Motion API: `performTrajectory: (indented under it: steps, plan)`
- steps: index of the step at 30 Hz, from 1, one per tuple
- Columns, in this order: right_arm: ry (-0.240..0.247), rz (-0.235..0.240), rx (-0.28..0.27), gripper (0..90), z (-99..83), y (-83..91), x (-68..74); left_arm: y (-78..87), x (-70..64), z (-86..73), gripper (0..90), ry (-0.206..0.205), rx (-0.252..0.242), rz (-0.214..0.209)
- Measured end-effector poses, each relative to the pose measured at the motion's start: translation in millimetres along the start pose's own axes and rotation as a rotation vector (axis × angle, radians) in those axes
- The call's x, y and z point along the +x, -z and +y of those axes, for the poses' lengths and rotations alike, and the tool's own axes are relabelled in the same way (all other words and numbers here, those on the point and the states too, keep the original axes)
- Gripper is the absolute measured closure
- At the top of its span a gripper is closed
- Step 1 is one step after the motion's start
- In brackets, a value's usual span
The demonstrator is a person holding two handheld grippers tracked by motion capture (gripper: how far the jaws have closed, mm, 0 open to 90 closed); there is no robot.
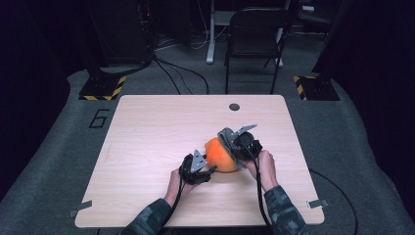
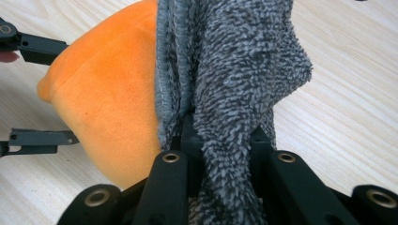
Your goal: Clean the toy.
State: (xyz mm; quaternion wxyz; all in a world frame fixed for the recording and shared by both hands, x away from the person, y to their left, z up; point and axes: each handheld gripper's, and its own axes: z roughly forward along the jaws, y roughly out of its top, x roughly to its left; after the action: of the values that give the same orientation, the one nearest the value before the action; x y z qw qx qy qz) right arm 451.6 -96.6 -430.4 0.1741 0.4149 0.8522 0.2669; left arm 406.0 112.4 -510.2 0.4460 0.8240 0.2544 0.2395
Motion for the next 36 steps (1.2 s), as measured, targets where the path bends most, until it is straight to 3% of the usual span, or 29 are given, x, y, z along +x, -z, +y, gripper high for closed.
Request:
performTrajectory:
  steps: [3,10,20,27,30,32,36]
  plan:
    - [0.0,-0.001,-0.001,75.9,-0.1,0.5,-1.2,-0.1,-1.2,0.8,59.2,-0.01,0.0,0.01]
    - [-0.001,-0.002,-0.019,75.7,-0.5,1.1,-1.5,-1.9,-3.2,2.6,74.4,-0.007,0.0,0.019]
    - [-0.04,-0.035,-0.092,75.2,-0.1,15.8,-11.7,1.5,5.4,14.9,79.6,0.136,-0.035,-0.018]
    - [-0.068,-0.068,-0.14,75.2,0.4,36.2,-19.9,14.8,11.1,31.1,80.5,0.235,-0.079,-0.034]
    - [-0.066,-0.068,-0.175,75.2,3.7,49.8,-18.0,24.0,12.4,38.1,80.5,0.265,-0.109,-0.053]
    - [-0.065,-0.067,-0.191,75.2,6.7,60.4,-13.0,29.0,11.5,42.7,80.5,0.263,-0.122,-0.058]
    - [-0.042,-0.051,-0.21,75.1,12.9,76.3,0.6,29.8,8.3,43.1,80.3,0.284,-0.112,-0.067]
